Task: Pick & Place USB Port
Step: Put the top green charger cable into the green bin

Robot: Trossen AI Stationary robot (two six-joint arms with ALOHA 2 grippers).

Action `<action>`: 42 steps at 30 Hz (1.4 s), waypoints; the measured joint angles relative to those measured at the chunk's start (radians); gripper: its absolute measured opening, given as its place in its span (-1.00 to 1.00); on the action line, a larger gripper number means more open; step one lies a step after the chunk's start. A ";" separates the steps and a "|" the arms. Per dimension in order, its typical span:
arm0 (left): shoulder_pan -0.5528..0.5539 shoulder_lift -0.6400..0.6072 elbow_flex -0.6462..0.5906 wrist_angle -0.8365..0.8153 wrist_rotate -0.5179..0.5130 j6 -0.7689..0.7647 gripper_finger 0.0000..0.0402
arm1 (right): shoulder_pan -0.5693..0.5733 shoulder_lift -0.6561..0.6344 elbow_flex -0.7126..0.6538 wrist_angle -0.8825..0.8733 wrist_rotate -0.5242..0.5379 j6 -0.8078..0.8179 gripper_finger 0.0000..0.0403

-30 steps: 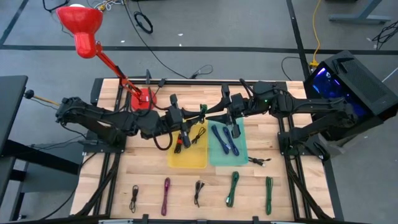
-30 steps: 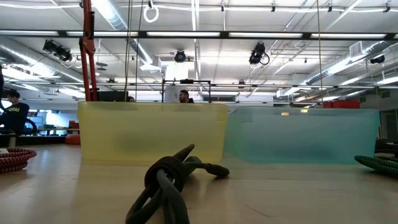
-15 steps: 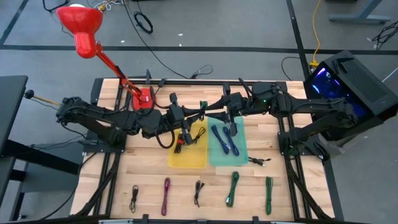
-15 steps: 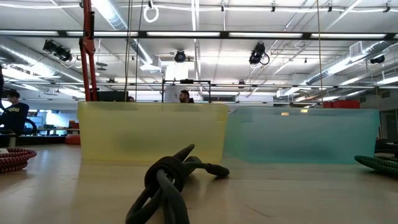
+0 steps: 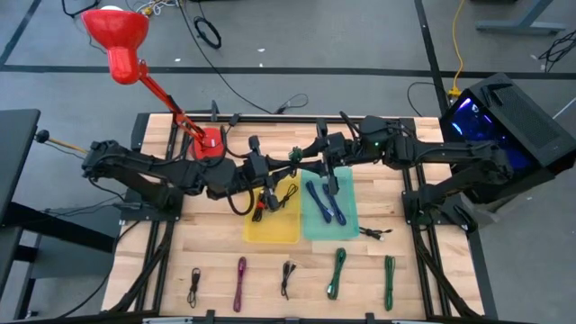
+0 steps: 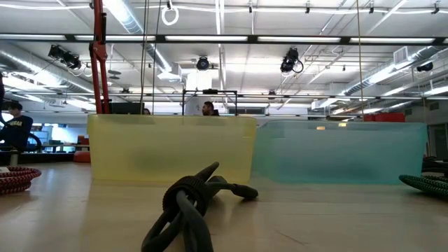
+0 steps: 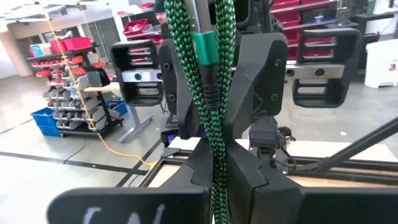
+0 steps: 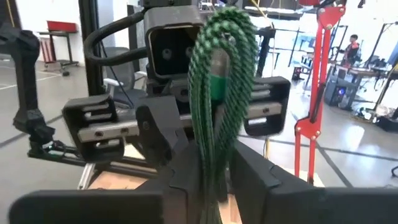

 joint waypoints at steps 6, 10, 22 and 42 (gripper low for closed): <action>0.013 -0.001 -0.001 -0.025 -0.010 -0.023 -0.90 | -0.004 0.034 0.001 0.031 0.003 -0.006 -0.91; 0.014 0.003 -0.001 -0.056 -0.082 -0.026 -0.72 | -0.016 0.031 0.001 0.004 0.059 0.010 -0.92; -0.002 0.001 0.000 -0.136 -0.201 -0.021 -0.30 | -0.069 -0.055 0.001 -0.361 0.189 0.093 -0.93; -0.001 -0.001 0.000 -0.444 -0.378 -0.147 -0.28 | 0.059 -0.072 -0.139 -0.717 0.364 0.371 -0.93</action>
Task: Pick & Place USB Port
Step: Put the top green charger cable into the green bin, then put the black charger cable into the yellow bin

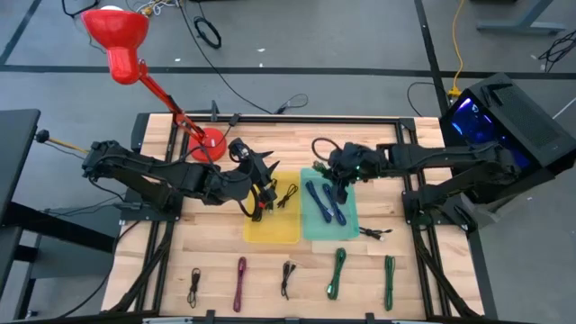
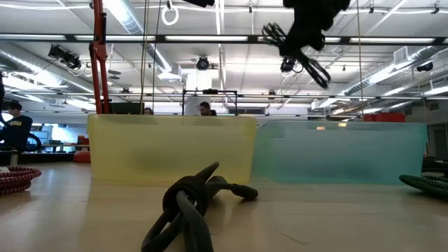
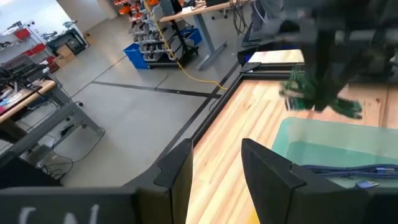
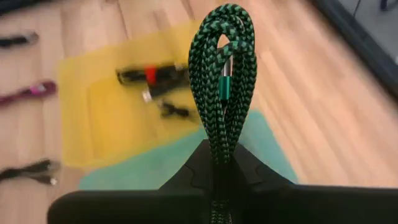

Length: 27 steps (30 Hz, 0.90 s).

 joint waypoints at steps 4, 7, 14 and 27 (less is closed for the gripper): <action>0.000 0.000 0.000 -0.009 0.002 -0.010 -0.28 | 0.024 -0.003 -0.140 0.091 -0.032 0.078 -0.93; 0.000 -0.001 0.000 -0.015 0.010 -0.010 -0.28 | 0.042 -0.014 -0.249 0.176 -0.033 0.158 -0.93; 0.000 -0.001 0.000 -0.025 0.011 -0.010 -0.28 | 0.050 -0.107 -0.447 0.435 -0.066 0.274 -0.71; 0.003 -0.001 0.000 -0.037 0.011 -0.011 -0.28 | 0.035 -0.313 -0.593 0.459 0.022 0.334 -0.12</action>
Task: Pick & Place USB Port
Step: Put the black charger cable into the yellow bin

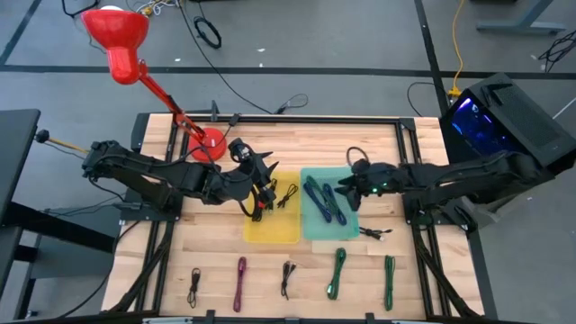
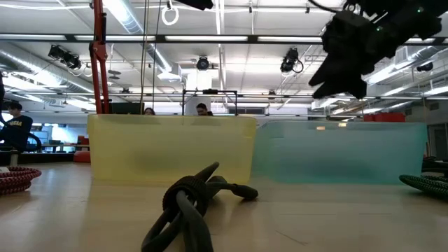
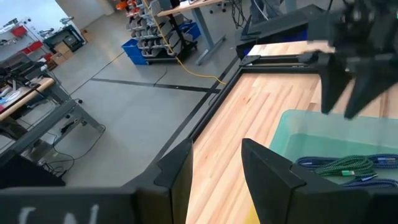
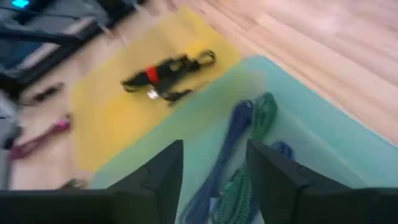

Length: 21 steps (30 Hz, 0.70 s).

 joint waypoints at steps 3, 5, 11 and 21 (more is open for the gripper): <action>0.000 0.000 0.000 -0.002 0.000 0.000 -0.28 | 0.003 -0.073 0.002 -0.051 -0.077 0.004 -0.14; 0.000 0.000 0.000 -0.006 0.000 0.000 -0.28 | 0.017 -0.112 0.003 -0.132 -0.123 0.040 -0.18; 0.000 0.000 0.000 -0.009 0.000 0.000 -0.28 | 0.087 -0.197 0.002 -0.428 -0.186 0.194 -0.31; 0.000 0.000 0.000 -0.031 0.001 -0.026 -0.28 | 0.246 -0.194 0.002 -0.539 -0.253 0.358 -0.42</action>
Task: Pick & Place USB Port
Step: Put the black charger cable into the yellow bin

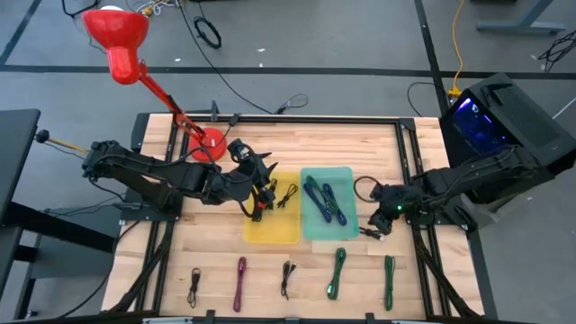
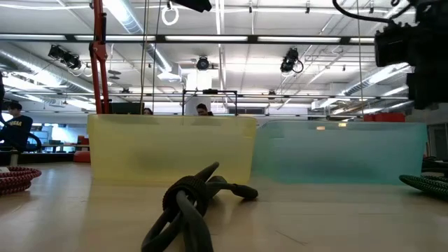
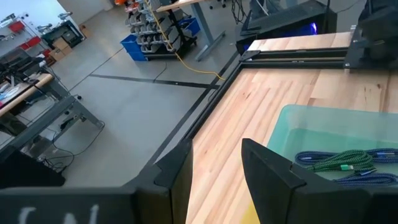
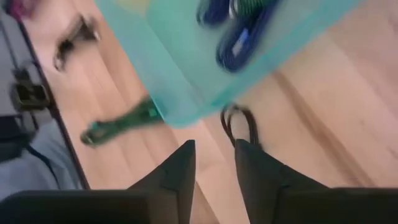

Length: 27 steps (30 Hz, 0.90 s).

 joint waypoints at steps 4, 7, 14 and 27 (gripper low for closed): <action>0.000 0.000 0.000 -0.008 0.000 -0.002 -0.28 | 0.064 0.025 0.000 -0.041 0.034 0.049 -0.43; 0.000 0.000 0.000 -0.012 0.000 -0.007 -0.28 | 0.102 0.047 0.000 -0.053 0.084 0.076 -0.43; 0.000 0.000 0.000 -0.017 0.018 -0.026 -0.28 | 0.167 0.120 0.000 -0.061 0.103 0.100 -0.43; 0.000 0.000 0.000 -0.019 0.019 -0.026 -0.28 | 0.252 0.245 0.000 -0.058 0.161 0.127 -0.43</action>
